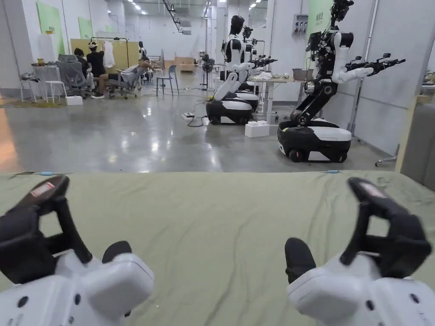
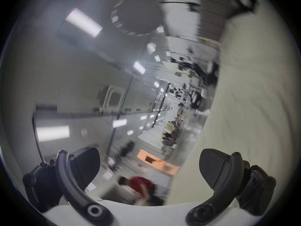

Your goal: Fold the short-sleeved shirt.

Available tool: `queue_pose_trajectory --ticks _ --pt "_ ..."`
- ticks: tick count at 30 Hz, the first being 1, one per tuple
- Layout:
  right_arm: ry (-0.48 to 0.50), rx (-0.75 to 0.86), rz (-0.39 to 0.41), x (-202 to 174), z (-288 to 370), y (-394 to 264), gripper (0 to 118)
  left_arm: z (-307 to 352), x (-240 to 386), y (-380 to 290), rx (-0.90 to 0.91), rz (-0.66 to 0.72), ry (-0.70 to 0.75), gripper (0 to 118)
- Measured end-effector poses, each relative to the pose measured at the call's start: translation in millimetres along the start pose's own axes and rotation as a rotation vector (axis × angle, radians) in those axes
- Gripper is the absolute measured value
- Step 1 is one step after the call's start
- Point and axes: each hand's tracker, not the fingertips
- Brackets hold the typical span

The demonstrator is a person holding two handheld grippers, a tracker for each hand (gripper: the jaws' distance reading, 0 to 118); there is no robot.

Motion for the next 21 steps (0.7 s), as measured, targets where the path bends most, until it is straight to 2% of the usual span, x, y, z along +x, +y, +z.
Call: queue_pose_trajectory --ticks 2,4,7,9,10,16,21 --pt "-0.069 -0.044 -0.260 22 -2 10 118 -2 -20 7 -0.068 0.285 -0.012 118" --pt "-0.127 -0.092 -0.580 56 0 10 118 -5 -44 6 -0.084 0.611 -0.060 118" --pt "-0.067 -0.071 -1.067 75 5 -10 118 -2 -66 -4 -0.068 0.983 -0.068 118" --pt "-0.058 -0.061 -1.257 74 9 -22 118 3 -70 -12 -0.026 1.111 -0.039 118" --pt "-0.066 -0.079 -1.287 71 10 -25 118 9 -66 -8 0.001 1.148 -0.035 118" --pt "0.019 -0.176 -1.213 52 8 -26 118 11 -59 -4 0.003 1.138 -0.046 118" --pt "0.036 -0.158 -1.203 47 5 -21 118 3 -58 -5 -0.077 1.104 -0.030 118"
